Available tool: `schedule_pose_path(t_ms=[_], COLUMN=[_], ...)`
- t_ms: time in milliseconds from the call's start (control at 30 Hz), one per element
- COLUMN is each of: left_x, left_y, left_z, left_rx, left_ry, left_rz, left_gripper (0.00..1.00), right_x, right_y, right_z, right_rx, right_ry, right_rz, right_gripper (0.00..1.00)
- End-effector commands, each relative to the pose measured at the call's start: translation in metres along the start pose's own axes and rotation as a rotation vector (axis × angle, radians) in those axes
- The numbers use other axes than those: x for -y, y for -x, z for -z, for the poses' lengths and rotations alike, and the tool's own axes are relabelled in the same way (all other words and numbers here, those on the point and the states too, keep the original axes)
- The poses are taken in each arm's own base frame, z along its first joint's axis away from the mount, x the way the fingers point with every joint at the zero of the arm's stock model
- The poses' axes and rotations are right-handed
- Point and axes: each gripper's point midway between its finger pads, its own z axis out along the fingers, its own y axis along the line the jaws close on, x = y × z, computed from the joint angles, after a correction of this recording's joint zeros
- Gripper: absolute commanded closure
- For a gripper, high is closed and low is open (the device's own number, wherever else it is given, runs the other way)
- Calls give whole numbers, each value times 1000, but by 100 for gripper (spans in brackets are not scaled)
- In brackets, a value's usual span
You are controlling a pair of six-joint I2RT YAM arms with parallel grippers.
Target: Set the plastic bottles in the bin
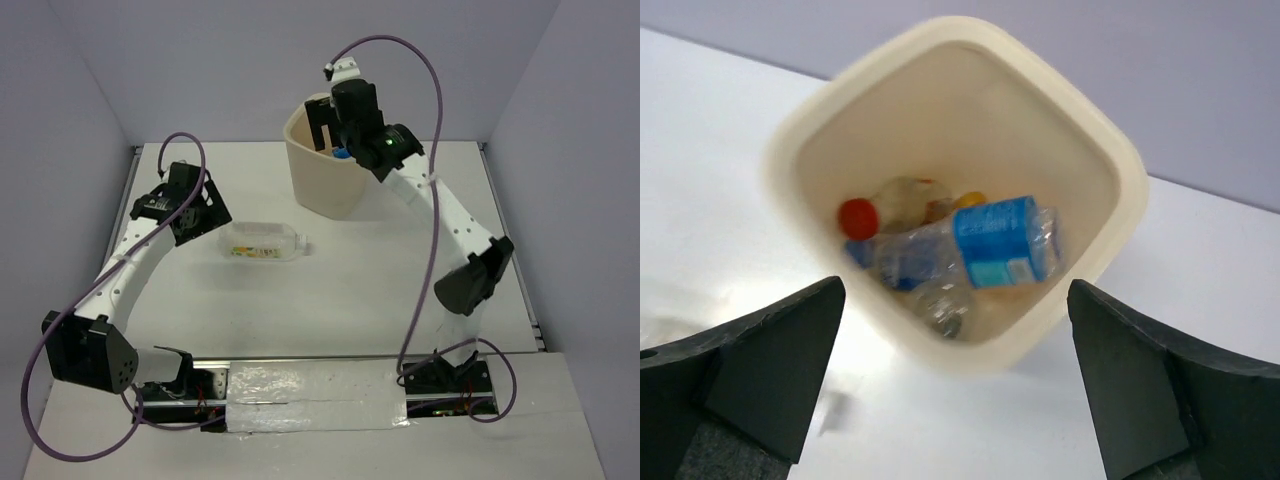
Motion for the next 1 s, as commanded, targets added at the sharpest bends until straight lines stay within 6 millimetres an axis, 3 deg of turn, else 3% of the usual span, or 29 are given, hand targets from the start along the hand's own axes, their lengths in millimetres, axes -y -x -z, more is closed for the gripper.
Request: schedule_pose_path(t_ms=[0,67,100,233,300,400,500,667,767,867,967], left_x=[8,10,12,23,24,21,18,1,-7,-16,-26], left_y=[6,4,1,-15,-22,-15,-3,7,18,28,37], left_z=[-3,-8,-9,-15,-16,-15,-14,-17,-9,-3,2], left_rx=[15,-5,-20,-100,-126,-97,-61,-57,-24,9,35], left_ry=[-26,-23,-30,-64,-58,-44,-32,11,6,14,31], left_rz=[24,27,28,108,199,222,189,203,219,217,222], left_gripper=[1,1,1,1,1,1,1,1,1,1,1], right_x=[-35,-62,-86,-118,-124,-123,-124,-130,-133,-138,-134], right_y=[36,9,0,-53,-61,-81,-107,-169,-181,-202,-227], right_z=[73,77,87,89,91,96,97,85,85,86,70], right_rx=[126,73,61,-30,-33,-85,-149,-324,-365,-382,-457], right_ry=[171,227,277,298,321,333,354,383,412,487,476], right_rz=[24,105,141,191,154,132,154,239,232,330,430], right_gripper=[0,0,0,0,0,0,0,0,0,0,0])
